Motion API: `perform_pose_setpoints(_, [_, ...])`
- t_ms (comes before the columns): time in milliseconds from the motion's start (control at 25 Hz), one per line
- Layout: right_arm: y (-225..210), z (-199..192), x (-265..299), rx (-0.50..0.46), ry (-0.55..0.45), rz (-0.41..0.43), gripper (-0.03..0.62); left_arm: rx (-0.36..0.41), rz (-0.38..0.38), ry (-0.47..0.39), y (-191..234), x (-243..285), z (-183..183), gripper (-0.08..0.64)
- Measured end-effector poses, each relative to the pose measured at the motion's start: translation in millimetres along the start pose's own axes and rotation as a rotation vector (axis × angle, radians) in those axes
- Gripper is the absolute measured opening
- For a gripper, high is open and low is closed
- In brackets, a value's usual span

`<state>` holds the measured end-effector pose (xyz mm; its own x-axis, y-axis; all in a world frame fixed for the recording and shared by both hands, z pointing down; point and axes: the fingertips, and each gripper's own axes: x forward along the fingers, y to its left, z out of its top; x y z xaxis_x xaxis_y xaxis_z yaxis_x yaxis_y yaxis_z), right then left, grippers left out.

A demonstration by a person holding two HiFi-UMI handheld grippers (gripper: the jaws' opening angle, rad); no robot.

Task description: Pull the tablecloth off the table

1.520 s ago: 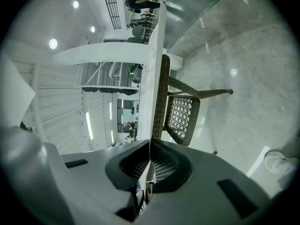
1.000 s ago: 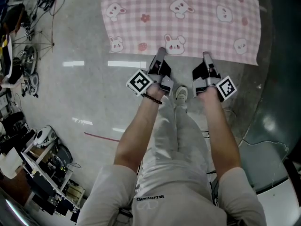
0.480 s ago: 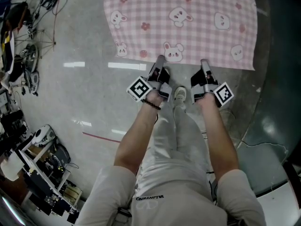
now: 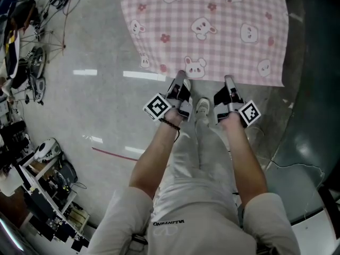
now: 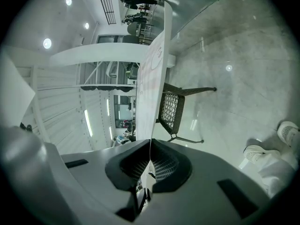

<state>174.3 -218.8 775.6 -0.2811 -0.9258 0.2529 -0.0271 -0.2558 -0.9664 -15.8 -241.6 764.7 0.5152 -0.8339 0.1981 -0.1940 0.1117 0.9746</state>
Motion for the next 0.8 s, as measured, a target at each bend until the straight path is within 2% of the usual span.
perform_pose_setpoints(160, [2.6,-1.0,-0.6,-0.003,0.013,-0.018,0.011,-0.025,0.025,-0.006,-3.1,-2.9,0.1,0.003])
perform_pose_setpoints(280, [2.5,0.7,-0.2,-0.003,0.022,-0.023,0.011,0.029,0.045,0.009,-2.0,-3.1,1.0,0.003])
perform_pose_setpoints(520, [5.7,-0.5,4.3,-0.017,0.05,-0.025,0.011,0.031,0.053,0.006,0.6,-1.7,2.6,0.003])
perform_pose_setpoints(680, [24.2,-2.8,-1.8,-0.029,0.066,-0.029,0.011,-0.02,0.05,-0.001,-18.1,-6.8,1.1,0.003])
perform_pose_setpoints(800, [34.1,0.3,-6.7,-0.03,0.073,-0.033,0.011,0.026,0.089,0.017,-24.8,-11.7,0.1,0.003])
